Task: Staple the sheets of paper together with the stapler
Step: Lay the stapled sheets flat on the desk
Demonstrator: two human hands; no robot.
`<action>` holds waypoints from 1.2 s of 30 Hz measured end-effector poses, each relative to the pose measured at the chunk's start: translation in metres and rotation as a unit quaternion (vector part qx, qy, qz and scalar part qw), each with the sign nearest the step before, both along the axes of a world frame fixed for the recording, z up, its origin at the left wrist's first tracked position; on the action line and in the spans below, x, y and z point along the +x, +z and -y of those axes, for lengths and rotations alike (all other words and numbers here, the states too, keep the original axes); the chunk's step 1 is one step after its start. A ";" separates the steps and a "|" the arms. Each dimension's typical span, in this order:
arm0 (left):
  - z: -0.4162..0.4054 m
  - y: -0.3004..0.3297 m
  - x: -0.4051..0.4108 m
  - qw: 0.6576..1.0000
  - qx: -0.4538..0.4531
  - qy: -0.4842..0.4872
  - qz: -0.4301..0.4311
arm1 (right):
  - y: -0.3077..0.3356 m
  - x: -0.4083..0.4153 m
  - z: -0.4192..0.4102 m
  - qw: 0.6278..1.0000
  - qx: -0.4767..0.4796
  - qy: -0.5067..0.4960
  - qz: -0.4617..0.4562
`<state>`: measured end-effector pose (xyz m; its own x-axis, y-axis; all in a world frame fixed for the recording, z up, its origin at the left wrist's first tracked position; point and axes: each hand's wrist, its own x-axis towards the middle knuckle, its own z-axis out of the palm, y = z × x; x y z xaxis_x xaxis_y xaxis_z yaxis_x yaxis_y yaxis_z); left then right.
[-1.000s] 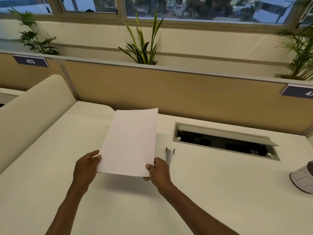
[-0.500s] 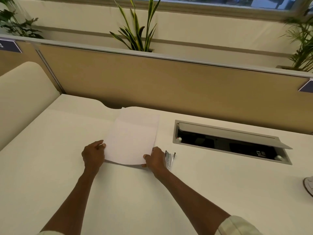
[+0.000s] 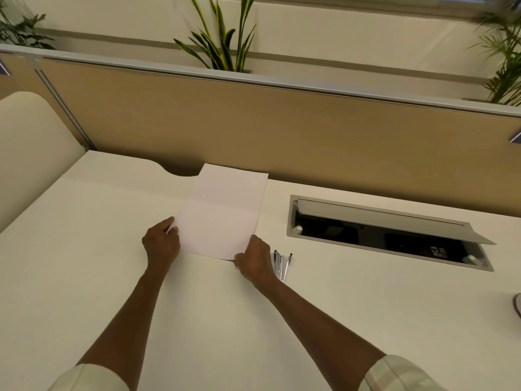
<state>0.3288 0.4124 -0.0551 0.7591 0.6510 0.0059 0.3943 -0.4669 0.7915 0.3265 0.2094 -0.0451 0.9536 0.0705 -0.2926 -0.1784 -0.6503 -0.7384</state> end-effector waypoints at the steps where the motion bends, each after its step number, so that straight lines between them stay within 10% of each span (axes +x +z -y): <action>1: 0.000 -0.002 0.001 1.000 0.004 -0.003 -0.002 | 0.001 0.001 0.001 1.000 -0.002 0.001 0.002; 36: 0.000 -0.009 -0.017 0.992 0.121 -0.044 -0.017 | 0.049 -0.020 0.008 0.973 -0.172 0.132 0.079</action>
